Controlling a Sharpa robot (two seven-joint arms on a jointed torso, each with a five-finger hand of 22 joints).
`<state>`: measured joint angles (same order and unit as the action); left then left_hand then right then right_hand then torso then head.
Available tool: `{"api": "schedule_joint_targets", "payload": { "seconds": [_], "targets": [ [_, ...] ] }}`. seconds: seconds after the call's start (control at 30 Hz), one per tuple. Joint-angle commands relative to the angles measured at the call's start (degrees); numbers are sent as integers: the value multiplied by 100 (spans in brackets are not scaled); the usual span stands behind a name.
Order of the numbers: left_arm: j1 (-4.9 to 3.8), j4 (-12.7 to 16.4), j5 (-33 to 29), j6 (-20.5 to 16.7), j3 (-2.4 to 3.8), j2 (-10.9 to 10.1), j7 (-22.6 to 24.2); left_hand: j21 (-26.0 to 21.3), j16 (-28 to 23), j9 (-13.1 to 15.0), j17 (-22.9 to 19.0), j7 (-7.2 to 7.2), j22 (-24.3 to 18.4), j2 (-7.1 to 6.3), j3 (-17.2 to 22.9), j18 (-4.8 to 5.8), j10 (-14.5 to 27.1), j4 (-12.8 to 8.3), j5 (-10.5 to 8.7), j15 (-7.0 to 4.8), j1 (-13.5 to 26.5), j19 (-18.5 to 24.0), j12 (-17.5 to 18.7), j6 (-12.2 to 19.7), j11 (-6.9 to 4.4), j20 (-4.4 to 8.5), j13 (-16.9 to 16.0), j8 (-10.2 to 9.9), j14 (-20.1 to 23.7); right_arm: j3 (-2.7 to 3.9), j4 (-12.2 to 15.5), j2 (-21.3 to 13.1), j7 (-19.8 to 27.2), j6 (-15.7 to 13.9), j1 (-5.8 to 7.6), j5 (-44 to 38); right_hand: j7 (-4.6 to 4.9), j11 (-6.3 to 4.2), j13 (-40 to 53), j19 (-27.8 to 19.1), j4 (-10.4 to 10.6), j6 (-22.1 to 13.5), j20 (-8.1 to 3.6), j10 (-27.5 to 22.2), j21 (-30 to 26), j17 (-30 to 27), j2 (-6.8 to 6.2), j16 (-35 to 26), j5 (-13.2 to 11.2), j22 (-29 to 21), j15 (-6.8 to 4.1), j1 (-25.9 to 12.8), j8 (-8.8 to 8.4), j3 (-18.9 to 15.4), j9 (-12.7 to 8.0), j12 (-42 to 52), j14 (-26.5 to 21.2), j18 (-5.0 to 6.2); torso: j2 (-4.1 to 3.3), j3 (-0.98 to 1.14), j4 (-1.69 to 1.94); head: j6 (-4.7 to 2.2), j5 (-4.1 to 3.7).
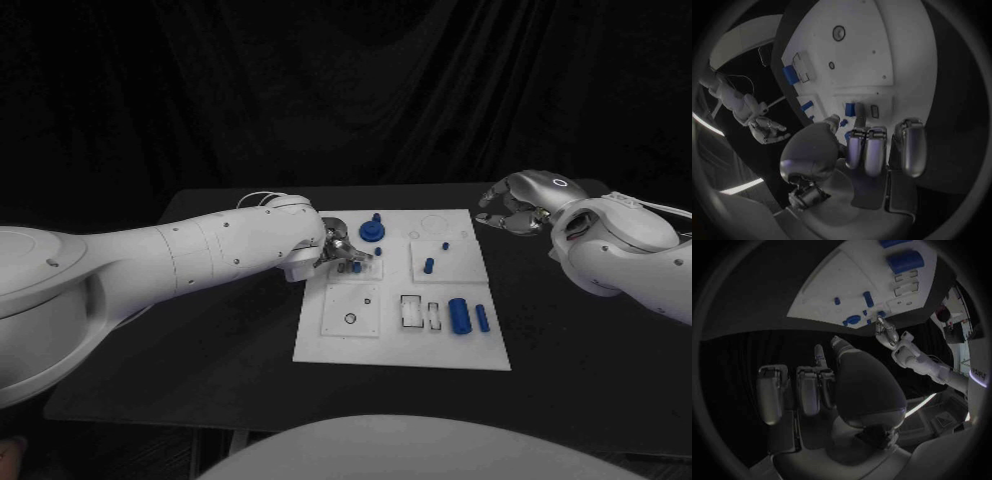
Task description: Assemble the parts on the task board
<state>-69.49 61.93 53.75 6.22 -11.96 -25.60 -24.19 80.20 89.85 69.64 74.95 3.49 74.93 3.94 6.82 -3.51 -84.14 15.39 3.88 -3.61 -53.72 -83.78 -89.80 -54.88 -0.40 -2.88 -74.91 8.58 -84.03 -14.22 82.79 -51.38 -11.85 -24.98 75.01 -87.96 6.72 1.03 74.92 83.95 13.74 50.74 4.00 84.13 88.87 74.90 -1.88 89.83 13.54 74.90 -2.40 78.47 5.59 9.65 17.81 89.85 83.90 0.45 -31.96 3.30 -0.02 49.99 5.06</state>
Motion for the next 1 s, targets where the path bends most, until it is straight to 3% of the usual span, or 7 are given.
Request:
{"api": "schedule_joint_targets", "payload": {
  "seconds": [0.03,0.17,0.53,0.77,1.0],
  "targets": [
    [41,15,-49,52,-14,5,102,-25,15,98,1505,-12,731,80,-56,41,-586,24,-35,-35,-6,5,-20,-23,-47,38,-1509,69,-597,4,-7,1,-106,43,-12,-18,-1,38,1508,493,-18,52,36,587,-29,1510,-9,17,28,1448,33,62,-34,11,-11,15,610,1,0,-1,-1,1,6],
    [47,8,-50,28,-14,4,132,-23,15,184,1505,-28,739,153,-72,42,-586,43,-17,-47,-29,0,-20,-28,-60,50,-1509,127,-597,4,-10,3,-106,45,-12,-18,-1,38,1508,493,-18,52,36,587,-29,1510,-9,17,28,1448,33,62,-34,11,-11,15,610,1,-2,-3,-5,1,10],
    [52,10,-49,-29,-14,0,159,-32,15,300,1505,-37,747,198,-73,43,-586,-56,103,-60,-198,-2,-20,41,-72,66,-1509,168,-597,4,-11,3,-105,48,-13,-18,0,38,1508,484,-27,55,36,587,-41,1510,-9,17,47,1443,33,72,-37,17,-14,15,610,5,5,3,-2,1,3],
    [57,54,-48,-36,-14,-40,141,-46,15,399,1505,-38,758,133,-68,42,-586,-340,352,-64,-517,-4,-20,105,-75,74,-1509,189,-597,4,-16,0,-101,44,-13,-18,0,38,1508,484,-27,55,36,587,-41,1510,-9,17,47,1443,33,72,-37,17,-14,15,610,5,-1,-1,-8,1,12],
    [67,228,106,-281,-14,-118,319,-45,15,393,1505,-6,773,58,-114,46,-586,-453,326,-51,-627,-11,-20,220,-53,67,-1509,122,-597,4,-16,-6,-98,39,-17,-18,1,39,1508,479,-31,55,37,587,-48,1510,-11,17,54,1440,33,75,-39,18,-15,15,610,7,3,2,-1,1,4]
  ]
}}
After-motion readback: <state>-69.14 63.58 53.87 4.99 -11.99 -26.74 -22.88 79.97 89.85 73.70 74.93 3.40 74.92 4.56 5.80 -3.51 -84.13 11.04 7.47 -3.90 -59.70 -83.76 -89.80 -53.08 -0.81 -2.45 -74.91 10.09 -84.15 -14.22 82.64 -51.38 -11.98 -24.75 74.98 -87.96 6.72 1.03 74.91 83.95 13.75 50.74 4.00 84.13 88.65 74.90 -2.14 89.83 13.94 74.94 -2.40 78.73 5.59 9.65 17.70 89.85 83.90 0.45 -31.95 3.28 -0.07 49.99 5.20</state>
